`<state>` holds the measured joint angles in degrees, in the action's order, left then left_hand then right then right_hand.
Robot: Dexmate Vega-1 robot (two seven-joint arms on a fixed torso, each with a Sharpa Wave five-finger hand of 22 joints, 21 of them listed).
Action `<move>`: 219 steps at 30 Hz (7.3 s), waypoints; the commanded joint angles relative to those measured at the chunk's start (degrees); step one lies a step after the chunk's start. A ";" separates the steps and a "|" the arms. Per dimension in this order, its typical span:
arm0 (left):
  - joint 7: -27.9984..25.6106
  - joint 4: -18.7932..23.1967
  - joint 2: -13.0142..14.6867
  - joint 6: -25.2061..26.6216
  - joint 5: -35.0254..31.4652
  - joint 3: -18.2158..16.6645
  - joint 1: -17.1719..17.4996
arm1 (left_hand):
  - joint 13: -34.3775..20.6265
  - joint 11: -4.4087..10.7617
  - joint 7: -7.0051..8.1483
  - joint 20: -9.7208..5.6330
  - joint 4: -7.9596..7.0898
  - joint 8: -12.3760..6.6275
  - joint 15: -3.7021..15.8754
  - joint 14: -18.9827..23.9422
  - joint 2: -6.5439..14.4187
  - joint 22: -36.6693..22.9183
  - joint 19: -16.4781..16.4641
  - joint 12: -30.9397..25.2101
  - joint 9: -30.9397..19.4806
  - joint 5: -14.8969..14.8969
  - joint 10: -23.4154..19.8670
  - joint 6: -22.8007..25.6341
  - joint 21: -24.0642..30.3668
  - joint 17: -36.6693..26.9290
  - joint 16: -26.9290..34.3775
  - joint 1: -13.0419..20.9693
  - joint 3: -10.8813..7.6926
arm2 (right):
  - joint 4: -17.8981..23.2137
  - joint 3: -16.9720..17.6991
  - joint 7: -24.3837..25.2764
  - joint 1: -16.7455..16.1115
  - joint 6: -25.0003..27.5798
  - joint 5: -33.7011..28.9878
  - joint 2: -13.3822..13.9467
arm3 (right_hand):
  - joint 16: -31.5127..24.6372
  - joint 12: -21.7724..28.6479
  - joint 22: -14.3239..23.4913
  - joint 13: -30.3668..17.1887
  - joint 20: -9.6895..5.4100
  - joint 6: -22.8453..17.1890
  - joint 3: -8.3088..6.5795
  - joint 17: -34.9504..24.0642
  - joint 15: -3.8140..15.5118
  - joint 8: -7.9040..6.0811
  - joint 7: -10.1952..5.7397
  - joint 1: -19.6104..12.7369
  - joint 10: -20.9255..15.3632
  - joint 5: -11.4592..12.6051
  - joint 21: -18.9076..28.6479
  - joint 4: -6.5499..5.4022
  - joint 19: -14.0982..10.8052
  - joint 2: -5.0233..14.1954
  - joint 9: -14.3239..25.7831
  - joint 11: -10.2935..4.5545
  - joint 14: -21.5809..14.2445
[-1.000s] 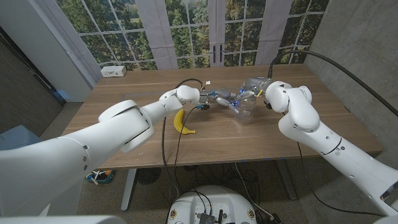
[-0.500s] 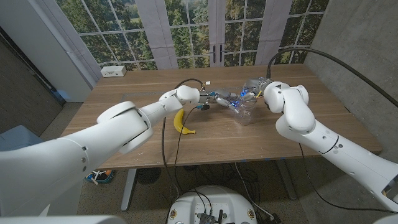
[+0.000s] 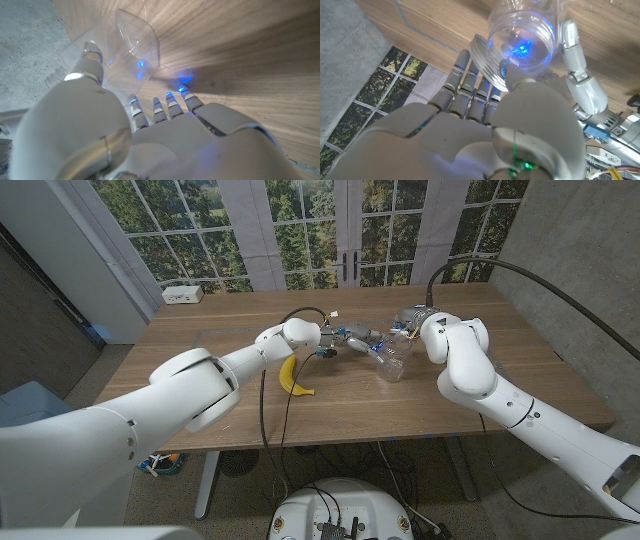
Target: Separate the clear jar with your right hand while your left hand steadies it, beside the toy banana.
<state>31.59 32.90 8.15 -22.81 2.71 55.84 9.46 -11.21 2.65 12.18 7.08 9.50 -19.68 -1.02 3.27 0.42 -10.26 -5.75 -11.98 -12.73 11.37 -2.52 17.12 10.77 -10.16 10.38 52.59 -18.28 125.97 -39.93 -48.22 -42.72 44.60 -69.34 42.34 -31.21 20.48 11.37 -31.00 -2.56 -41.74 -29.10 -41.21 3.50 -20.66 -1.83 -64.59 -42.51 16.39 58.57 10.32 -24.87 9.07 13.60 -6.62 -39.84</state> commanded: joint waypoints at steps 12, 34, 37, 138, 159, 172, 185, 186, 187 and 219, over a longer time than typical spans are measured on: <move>-0.25 1.98 1.01 0.72 -0.10 -0.47 0.55 | -0.07 0.43 -1.99 0.60 -0.11 -8.04 -0.04 -0.51 1.73 -0.16 -0.26 0.21 -7.08 0.30 0.35 10.30 0.53 -0.02 0.13 0.91 -0.17 | -2.96 10.63 54.71 -15.01 -8.57 16.67 -5.37 | -1.88 2.34 0.50 -1.49 -3.01 -10.08 -1.40 -1.40 9.08 -2.54 -4.90 -2.81 -6.40 -0.90 4.33 -0.55 -1.65 0.49 0.49 -1.67 -5.64; -1.35 11.87 5.79 5.23 -0.39 -1.55 2.99 | -0.06 0.40 -1.89 0.56 -0.14 -6.21 -0.22 -0.71 1.77 -0.17 0.01 0.15 -6.86 0.31 0.55 6.28 0.56 -0.02 0.16 0.74 -0.08 | -19.42 17.69 96.31 -13.86 -14.14 40.35 -20.38 | -1.01 2.14 0.27 -1.02 -2.15 -11.51 -1.22 -1.62 8.92 -2.97 -5.24 -2.30 -8.42 -1.76 5.78 -0.69 0.35 -0.54 0.46 -1.70 -5.02; -1.55 13.32 6.48 5.64 -0.34 -1.80 3.41 | -0.06 0.17 -2.41 0.71 -0.17 -5.53 -0.19 -0.78 1.82 -0.17 0.14 0.19 -6.75 0.33 0.76 4.86 0.55 -0.03 0.16 0.63 -0.07 | -19.22 17.47 96.93 -13.60 -13.57 41.82 -19.90 | -0.98 2.23 0.21 -1.05 -1.99 -11.69 -1.24 -1.69 8.95 -3.02 -5.01 -2.29 -8.81 -1.83 6.01 -0.66 0.34 -0.57 0.45 -1.57 -5.04; -7.57 36.28 16.95 -6.31 27.06 -24.45 26.61 | 1.50 3.93 -7.95 -14.38 -20.27 9.43 7.53 -19.45 12.04 0.55 17.80 1.05 3.21 8.28 16.69 -23.45 0.59 0.45 -0.07 -50.19 -10.47 | -26.43 -0.81 42.52 6.52 35.38 21.13 -20.75 | -2.82 3.85 -0.79 -3.26 -0.12 -12.08 0.62 -5.50 7.72 -2.38 -0.67 3.22 -17.92 -4.82 14.01 -1.29 -2.41 -3.58 -0.15 -0.15 -9.89; -7.61 38.55 18.29 -6.88 27.34 -24.74 28.16 | 1.52 4.01 -7.43 -14.40 -19.40 9.60 7.62 -19.36 11.38 0.62 17.71 1.26 3.22 8.31 16.70 -23.59 0.31 0.61 -0.27 -49.89 -12.90 | -31.77 -3.96 10.79 9.04 35.38 -3.42 -21.61 | 8.15 -10.18 -1.71 -0.75 7.21 18.20 7.42 -2.10 -1.00 9.90 0.99 14.17 15.46 -5.99 7.68 -1.73 7.42 -9.66 -0.67 5.07 15.19; -7.87 39.56 18.91 -6.81 27.07 -24.80 28.58 | 1.52 4.15 -6.88 -14.22 -18.71 9.74 7.80 -19.51 10.74 0.64 17.72 1.39 3.23 8.05 16.89 -23.99 0.17 0.72 -0.43 -49.64 -13.80 | -21.08 2.31 34.31 1.88 29.17 16.03 -19.41 | 13.91 -9.87 -1.91 2.47 9.75 27.00 11.93 0.89 -4.45 9.63 2.34 22.17 29.09 -6.35 -0.10 -4.65 14.22 -10.49 -1.45 8.22 27.51; -8.46 41.12 19.68 -6.36 26.90 -24.94 29.32 | 1.53 4.13 -6.55 -14.22 -17.95 9.72 7.81 -19.54 9.96 0.65 17.67 1.39 3.24 7.70 16.83 -24.08 0.09 0.80 -0.51 -49.47 -14.14 | -14.85 12.62 58.90 -7.48 8.46 41.79 -15.98 | 16.61 -9.58 -1.99 6.03 4.86 26.15 11.10 3.87 -1.62 9.25 -1.23 25.34 30.32 -4.53 -6.66 -5.63 20.19 -4.25 -2.09 5.91 32.09; -8.55 41.23 19.73 -6.31 26.86 -24.95 29.37 | 1.53 4.16 -6.54 -14.19 -17.87 9.73 7.81 -19.55 9.87 0.65 17.69 1.41 3.24 7.66 16.86 -24.13 0.08 0.81 -0.52 -49.45 -14.16 | -14.85 13.28 59.64 -7.81 6.69 43.77 -15.58 | 17.03 -9.66 -1.99 6.38 4.39 25.97 11.04 4.21 -1.12 9.21 -1.40 26.11 30.61 -4.61 -7.21 -6.07 20.65 -3.51 -2.13 5.55 32.77; -8.59 41.33 19.79 -6.24 26.83 -24.95 29.40 | 1.53 4.16 -6.52 -14.16 -17.82 9.73 7.82 -19.55 9.83 0.65 17.68 1.41 3.24 7.63 16.86 -24.13 0.07 0.81 -0.52 -49.44 -14.18 | -14.92 13.90 60.58 -8.05 5.48 45.60 -15.59 | 17.61 -9.65 -2.00 6.91 3.78 25.55 10.76 4.81 -0.57 9.12 -2.14 26.91 30.79 -4.72 -8.09 -6.51 21.42 -2.31 -2.19 5.24 33.61; -22.60 48.58 21.73 2.62 26.65 -28.36 34.78 | 1.54 3.85 -7.00 -12.62 -16.60 9.01 8.11 -17.03 9.73 0.60 13.68 0.66 3.26 6.02 13.76 -20.58 0.83 0.68 -0.06 -49.89 -15.50 | -26.24 19.67 68.40 -11.91 -36.21 80.53 -9.94 | 18.74 -9.08 -2.02 12.57 -1.99 23.62 7.54 10.55 1.84 9.22 1.56 37.91 29.27 -5.83 -14.20 -14.45 21.54 2.29 -2.68 5.35 33.72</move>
<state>17.94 77.66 29.25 -24.53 29.64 29.71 41.06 -9.61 5.34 4.63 -1.96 -6.97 -10.41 1.64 -9.82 4.99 -9.59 8.72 -10.87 -9.34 17.73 9.75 -4.54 11.10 -9.35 10.20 2.89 -32.98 105.24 -21.23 18.44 -53.06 26.01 2.83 31.65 -12.08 11.03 9.35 -18.59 -2.18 -17.23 -21.43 -30.79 1.94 -11.19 -0.14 -27.44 -12.40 10.58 44.53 -3.37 -2.39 11.32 10.92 -1.23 -5.42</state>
